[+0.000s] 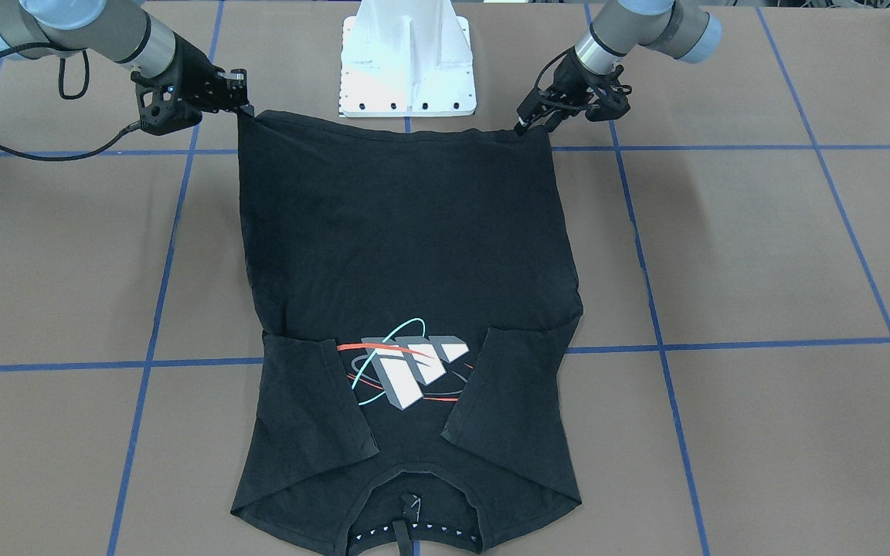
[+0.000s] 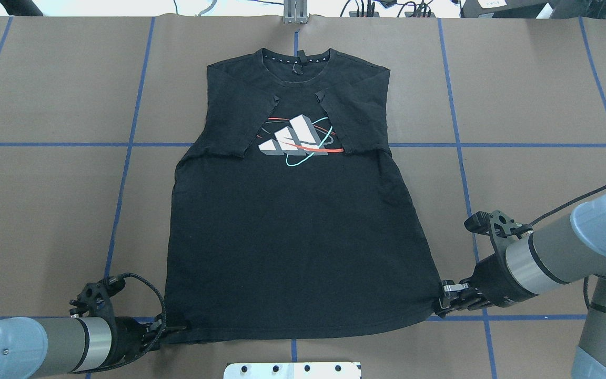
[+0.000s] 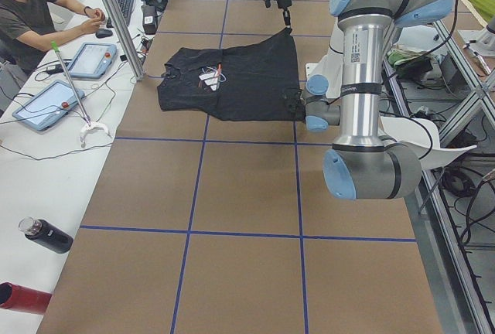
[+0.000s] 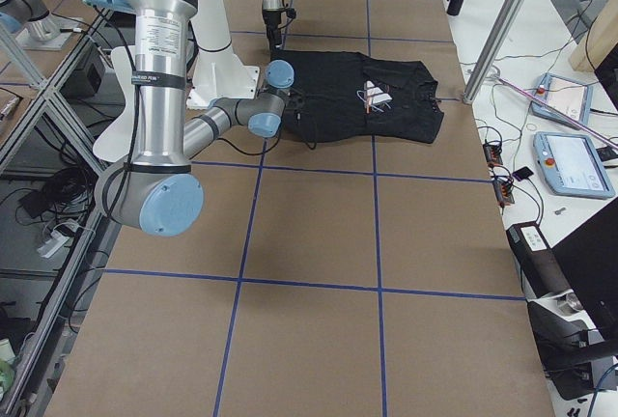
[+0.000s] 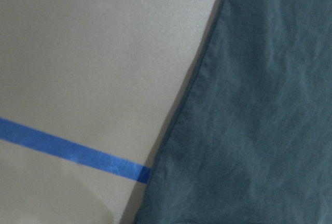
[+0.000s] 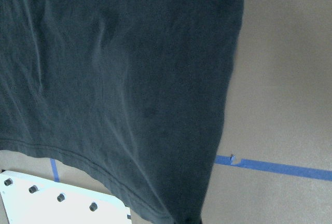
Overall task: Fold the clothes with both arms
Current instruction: 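Grasp both hem corners with the left and right grippers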
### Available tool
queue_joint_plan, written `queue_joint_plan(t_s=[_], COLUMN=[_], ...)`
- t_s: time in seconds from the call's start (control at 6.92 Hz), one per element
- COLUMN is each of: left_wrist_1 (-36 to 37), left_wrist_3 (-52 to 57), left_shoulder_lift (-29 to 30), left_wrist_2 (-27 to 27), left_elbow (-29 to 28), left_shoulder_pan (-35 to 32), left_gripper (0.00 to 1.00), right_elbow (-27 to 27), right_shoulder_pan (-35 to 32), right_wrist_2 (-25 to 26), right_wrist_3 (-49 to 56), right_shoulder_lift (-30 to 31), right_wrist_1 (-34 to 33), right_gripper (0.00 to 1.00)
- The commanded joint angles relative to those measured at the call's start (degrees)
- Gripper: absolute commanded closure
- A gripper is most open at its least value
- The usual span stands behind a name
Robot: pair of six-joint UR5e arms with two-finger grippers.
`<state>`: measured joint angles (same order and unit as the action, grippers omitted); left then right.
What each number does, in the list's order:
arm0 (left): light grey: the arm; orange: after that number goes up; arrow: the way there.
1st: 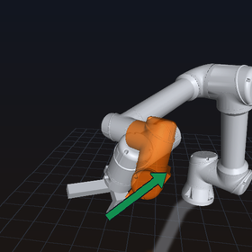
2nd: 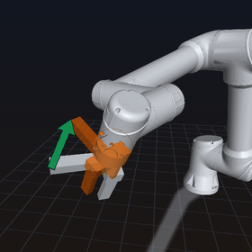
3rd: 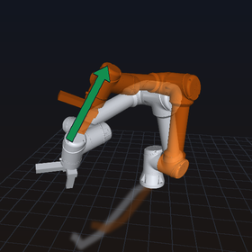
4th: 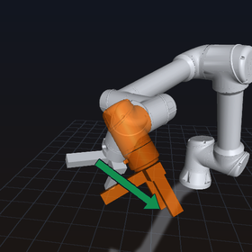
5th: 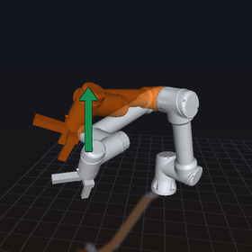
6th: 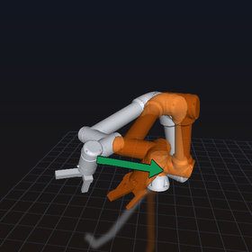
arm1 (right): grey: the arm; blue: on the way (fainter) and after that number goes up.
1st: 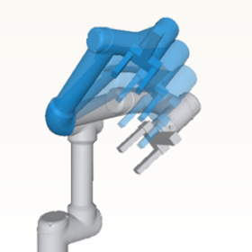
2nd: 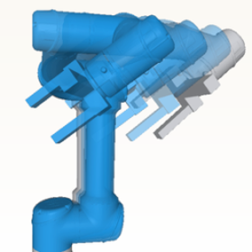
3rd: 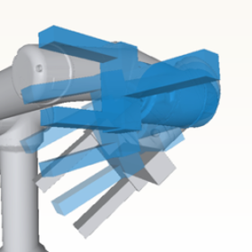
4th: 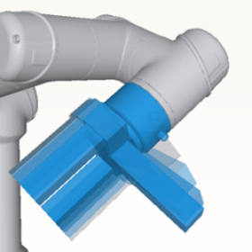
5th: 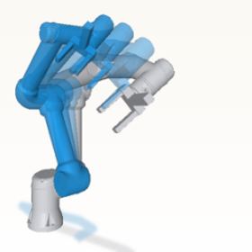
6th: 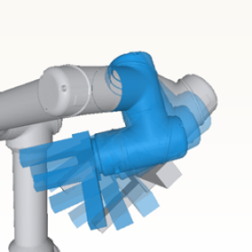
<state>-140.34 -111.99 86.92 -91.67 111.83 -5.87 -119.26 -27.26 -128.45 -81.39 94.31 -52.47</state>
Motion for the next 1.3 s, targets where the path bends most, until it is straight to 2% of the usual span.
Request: queue_joint_plan(t_s=[0.0,0.29,0.43,0.58,0.87,1.01,1.16], left_wrist_1=[0.1,0.2,0.8,1.2,1.4,1.6,1.9], left_wrist_3=[-0.1,0.0,0.0,0.0,0.0,0.5,1.2], left_shoulder_lift=[0.0,-0.1,-0.1,-0.2,-1.4,-4.6,-7.5], left_wrist_2=[0.0,0.0,0.0,-0.1,-0.4,-0.8,-2.2], left_elbow=[0.1,0.1,0.1,0.8,5.6,9.0,12.2], left_shoulder_pan=[0.2,0.3,0.3,0.2,-0.4,-0.5,-0.5], left_gripper=[0.43,0.71,0.93,1.00,1.00,1.00,1.00], right_elbow=[0.1,0.1,0.1,0.1,0.0,-0.2,-0.3], right_shoulder_pan=[-0.2,-0.2,-0.2,-0.2,-0.4,-1.2,-2.0], right_wrist_2=[-0.3,-0.3,-0.3,-0.3,-0.3,-0.8,-4.3], right_wrist_3=[0.0,0.0,0.0,0.0,-0.1,0.0,0.0], right_shoulder_lift=[0.1,0.1,0.1,-0.1,0.0,0.5,0.5], right_wrist_1=[0.0,0.0,0.0,0.0,0.0,0.2,0.2], right_gripper=[1.00,1.00,1.00,1.00,1.00,1.00,1.00])
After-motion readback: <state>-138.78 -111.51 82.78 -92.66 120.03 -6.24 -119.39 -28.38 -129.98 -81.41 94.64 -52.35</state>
